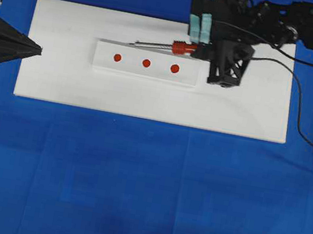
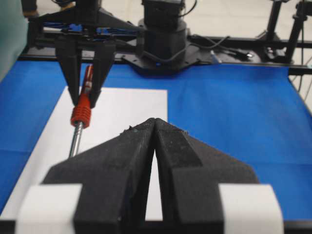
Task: Touch the tip of the soldering iron to the mark.
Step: 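Lift the iron tip and shift it right toward the middle dot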
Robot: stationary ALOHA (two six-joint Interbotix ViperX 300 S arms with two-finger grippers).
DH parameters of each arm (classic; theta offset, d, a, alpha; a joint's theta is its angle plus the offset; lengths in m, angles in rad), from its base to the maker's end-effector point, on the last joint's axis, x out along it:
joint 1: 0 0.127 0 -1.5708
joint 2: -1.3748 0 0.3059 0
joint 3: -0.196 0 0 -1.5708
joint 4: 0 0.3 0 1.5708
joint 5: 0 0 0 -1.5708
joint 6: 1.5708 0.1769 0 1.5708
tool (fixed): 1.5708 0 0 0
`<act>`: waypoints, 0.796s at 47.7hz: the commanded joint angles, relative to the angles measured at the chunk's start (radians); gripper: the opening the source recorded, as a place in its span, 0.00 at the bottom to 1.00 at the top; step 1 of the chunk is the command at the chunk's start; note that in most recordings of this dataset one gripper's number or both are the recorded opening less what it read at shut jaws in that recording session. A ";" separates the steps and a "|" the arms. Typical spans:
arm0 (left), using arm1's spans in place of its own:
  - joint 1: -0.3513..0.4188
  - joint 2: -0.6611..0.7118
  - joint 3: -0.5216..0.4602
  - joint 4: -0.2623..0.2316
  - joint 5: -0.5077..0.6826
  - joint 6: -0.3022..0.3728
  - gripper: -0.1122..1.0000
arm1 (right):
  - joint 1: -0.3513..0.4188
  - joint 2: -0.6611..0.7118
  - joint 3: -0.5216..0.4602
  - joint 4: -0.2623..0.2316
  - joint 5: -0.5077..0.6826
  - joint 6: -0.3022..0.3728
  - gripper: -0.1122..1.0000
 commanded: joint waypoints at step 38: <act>0.002 0.005 -0.014 0.002 -0.020 0.000 0.12 | 0.002 -0.141 0.118 -0.006 -0.023 0.028 0.16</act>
